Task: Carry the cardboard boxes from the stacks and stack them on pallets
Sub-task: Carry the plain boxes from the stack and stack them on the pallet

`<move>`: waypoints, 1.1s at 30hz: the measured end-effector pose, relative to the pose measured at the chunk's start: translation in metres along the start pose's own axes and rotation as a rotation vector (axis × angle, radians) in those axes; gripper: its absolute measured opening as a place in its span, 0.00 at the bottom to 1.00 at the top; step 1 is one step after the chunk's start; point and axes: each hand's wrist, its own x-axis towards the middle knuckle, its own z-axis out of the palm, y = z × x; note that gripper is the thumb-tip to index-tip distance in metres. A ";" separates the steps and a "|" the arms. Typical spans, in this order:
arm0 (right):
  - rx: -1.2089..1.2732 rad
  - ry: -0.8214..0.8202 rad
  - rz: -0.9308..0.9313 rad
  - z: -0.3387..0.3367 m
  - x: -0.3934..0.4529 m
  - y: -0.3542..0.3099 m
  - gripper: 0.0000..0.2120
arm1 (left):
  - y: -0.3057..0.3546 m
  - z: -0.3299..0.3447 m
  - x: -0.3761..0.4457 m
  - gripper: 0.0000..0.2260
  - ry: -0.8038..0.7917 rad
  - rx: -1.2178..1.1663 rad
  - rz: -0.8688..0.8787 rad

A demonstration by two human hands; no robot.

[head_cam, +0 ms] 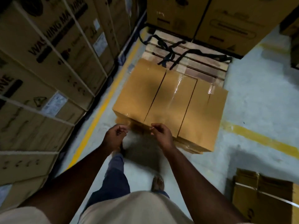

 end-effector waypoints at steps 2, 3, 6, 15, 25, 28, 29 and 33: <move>-0.001 0.037 0.041 0.020 0.045 -0.010 0.10 | -0.001 -0.016 0.061 0.11 -0.020 0.059 -0.027; -0.008 0.047 0.056 0.028 0.060 -0.013 0.12 | -0.002 -0.022 0.083 0.10 -0.024 0.116 -0.032; 0.023 0.090 0.148 0.063 0.124 -0.014 0.13 | -0.016 -0.043 0.170 0.09 -0.061 0.272 -0.048; 0.054 0.146 0.330 0.136 0.286 0.024 0.31 | -0.106 -0.046 0.371 0.41 -0.186 0.620 -0.212; -0.294 0.173 0.258 0.164 0.339 0.089 0.44 | -0.169 -0.048 0.410 0.27 -0.043 0.655 -0.231; -0.364 0.182 0.230 0.168 0.338 0.092 0.48 | -0.172 -0.050 0.410 0.26 -0.013 0.613 -0.232; -0.392 0.209 0.240 0.169 0.337 0.092 0.49 | -0.174 -0.053 0.413 0.25 -0.010 0.591 -0.253; -0.140 0.164 0.371 0.173 0.332 0.089 0.49 | -0.178 -0.076 0.427 0.24 0.068 0.506 -0.296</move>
